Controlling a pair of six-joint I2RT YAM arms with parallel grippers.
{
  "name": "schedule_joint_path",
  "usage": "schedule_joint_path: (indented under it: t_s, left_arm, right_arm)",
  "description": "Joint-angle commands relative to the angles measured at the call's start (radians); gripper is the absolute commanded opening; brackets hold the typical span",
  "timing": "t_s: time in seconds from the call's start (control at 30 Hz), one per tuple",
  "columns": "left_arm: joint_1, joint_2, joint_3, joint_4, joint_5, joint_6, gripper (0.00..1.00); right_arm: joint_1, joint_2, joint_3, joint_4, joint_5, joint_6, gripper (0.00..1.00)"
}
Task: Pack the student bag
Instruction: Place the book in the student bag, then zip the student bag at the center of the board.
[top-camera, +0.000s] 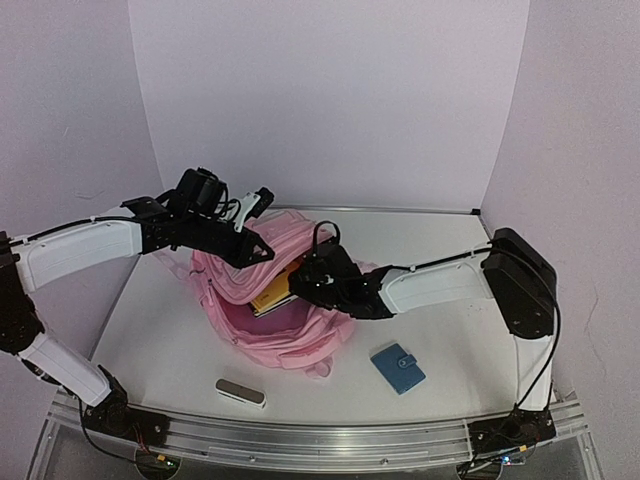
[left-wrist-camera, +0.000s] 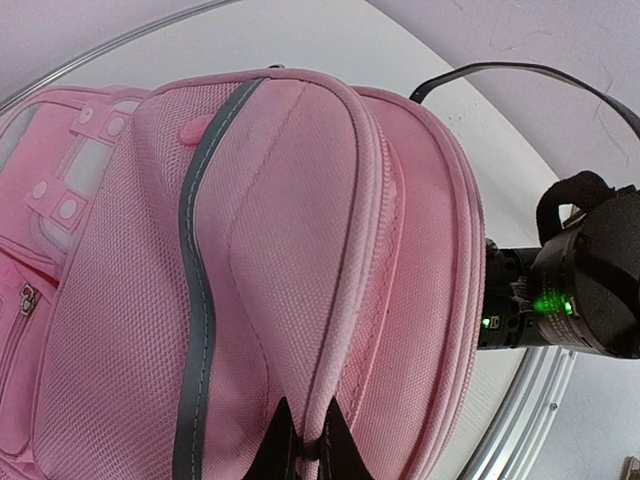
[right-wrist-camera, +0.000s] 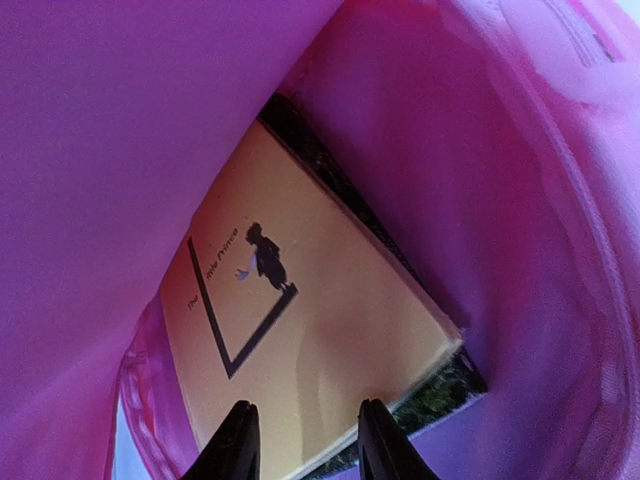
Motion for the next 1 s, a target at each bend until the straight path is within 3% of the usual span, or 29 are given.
schedule_joint_path:
  t_s: [0.0, 0.2, 0.3, 0.43, 0.5, 0.6, 0.73, 0.83, 0.97]
  left_arm:
    - [-0.014, 0.034, 0.064, 0.099, 0.021, -0.007, 0.0]
    - [-0.077, 0.157, 0.141, 0.033, 0.041, -0.01, 0.03]
    - [-0.114, 0.177, 0.17, 0.022, 0.066, -0.024, 0.17]
    - [-0.126, 0.166, 0.19, 0.01, 0.097, -0.088, 0.44]
    - [-0.126, 0.139, 0.162, 0.02, 0.062, -0.118, 0.53]
    - [-0.12, 0.07, 0.091, 0.037, -0.098, -0.184, 0.68]
    - [-0.047, -0.022, -0.017, 0.02, -0.159, -0.263, 0.8]
    - [0.037, -0.09, -0.131, -0.007, -0.21, -0.326, 0.84]
    - [0.174, -0.195, -0.303, 0.038, -0.18, -0.384, 0.87]
  right_arm:
    - [0.002, -0.163, -0.12, -0.003, 0.109, -0.027, 0.41]
    - [0.002, -0.382, -0.298, -0.07, 0.265, -0.023, 0.53]
    - [0.002, -0.454, -0.335, -0.126, 0.307, -0.028, 0.56]
    - [0.002, -0.506, -0.371, -0.159, 0.316, -0.026, 0.61]
    - [0.001, -0.511, -0.383, -0.16, 0.3, -0.027, 0.63]
    - [0.002, -0.487, -0.395, -0.16, 0.245, -0.019, 0.66]
    - [0.004, -0.437, -0.4, -0.158, 0.173, -0.008, 0.67]
    - [0.003, -0.401, -0.397, -0.148, 0.126, -0.012, 0.69]
    - [0.003, -0.369, -0.398, -0.098, 0.065, 0.0, 0.73]
